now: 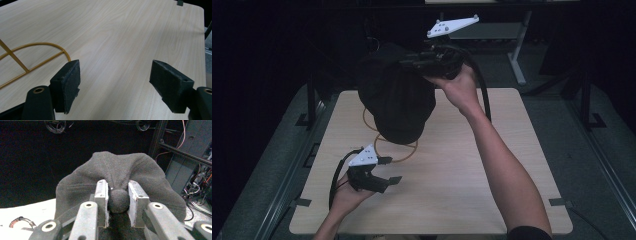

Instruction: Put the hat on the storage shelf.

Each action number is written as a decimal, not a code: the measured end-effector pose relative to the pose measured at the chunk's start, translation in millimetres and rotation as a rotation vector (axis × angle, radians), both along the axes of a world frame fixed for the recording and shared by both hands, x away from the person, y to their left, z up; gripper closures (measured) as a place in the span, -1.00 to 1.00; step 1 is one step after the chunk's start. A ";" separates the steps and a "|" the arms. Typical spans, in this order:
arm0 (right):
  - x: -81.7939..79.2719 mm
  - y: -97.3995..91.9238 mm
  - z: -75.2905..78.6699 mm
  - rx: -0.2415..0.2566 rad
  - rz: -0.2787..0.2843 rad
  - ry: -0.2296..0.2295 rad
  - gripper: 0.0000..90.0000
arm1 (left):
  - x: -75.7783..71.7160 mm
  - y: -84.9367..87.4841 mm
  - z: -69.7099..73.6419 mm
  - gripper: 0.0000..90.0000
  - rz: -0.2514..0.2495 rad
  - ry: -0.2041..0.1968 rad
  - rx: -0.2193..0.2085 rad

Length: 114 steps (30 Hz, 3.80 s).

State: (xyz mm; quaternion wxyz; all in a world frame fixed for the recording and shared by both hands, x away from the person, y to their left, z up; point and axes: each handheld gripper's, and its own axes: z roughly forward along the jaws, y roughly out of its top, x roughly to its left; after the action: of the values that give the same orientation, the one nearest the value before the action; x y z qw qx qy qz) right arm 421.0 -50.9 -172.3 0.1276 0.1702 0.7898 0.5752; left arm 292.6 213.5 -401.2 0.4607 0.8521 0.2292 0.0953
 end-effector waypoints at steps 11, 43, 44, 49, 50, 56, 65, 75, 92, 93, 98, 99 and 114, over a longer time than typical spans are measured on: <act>8.4 14.9 2.6 -0.012 0.011 0.010 0.60 | 0.0 -3.6 -1.1 -0.46 -0.017 -0.003 0.018; 49.3 80.4 -38.0 -0.058 0.021 0.154 0.59 | -3.5 -8.0 0.3 -0.46 -0.042 -0.031 0.022; 50.0 81.4 -38.7 -0.063 0.022 0.152 0.59 | -3.1 -7.8 0.4 -0.46 -0.046 -0.033 0.031; 52.7 86.5 -42.8 -0.082 0.012 0.171 0.58 | -4.1 -8.8 0.5 -0.46 -0.049 -0.032 0.030; 53.5 87.1 -43.8 -0.087 0.011 0.176 0.58 | -4.3 -9.0 0.6 -0.46 -0.049 -0.032 0.031; 56.4 91.1 -48.3 -0.104 0.010 0.192 0.55 | -5.8 -12.0 0.2 -0.47 -0.067 -0.031 0.042; 56.5 99.0 -54.0 -0.165 0.032 0.222 0.19 | -6.5 -11.4 1.1 -0.46 -0.073 -0.034 0.039; 51.1 89.9 -56.5 -0.140 0.031 0.222 0.00 | -8.8 -15.0 0.3 -0.46 -0.087 -0.035 0.039; 28.4 30.5 -54.2 -0.093 0.001 0.219 -0.28 | -14.8 -16.8 0.8 -0.47 -0.103 -0.035 0.026; 27.2 25.8 -54.8 -0.087 0.001 0.225 -0.29 | -14.9 -17.0 0.8 -0.47 -0.100 -0.033 0.019; 19.2 8.0 -57.9 -0.081 -0.015 0.229 -0.34 | -16.3 -17.7 1.7 -0.48 -0.102 -0.036 0.014; 17.4 4.2 -58.5 -0.080 -0.018 0.230 -0.34 | -16.7 -18.1 1.4 -0.48 -0.103 -0.035 0.019; -7.4 -50.3 -70.2 -0.069 -0.074 0.238 -0.39 | -18.8 -21.1 0.0 -0.50 -0.103 -0.032 0.012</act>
State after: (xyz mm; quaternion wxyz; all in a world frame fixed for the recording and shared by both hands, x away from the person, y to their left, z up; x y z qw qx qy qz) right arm 413.7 -101.2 -242.6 0.0598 0.2617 0.8121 0.5182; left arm 273.8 192.3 -401.2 0.4635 0.8640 0.1769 0.0864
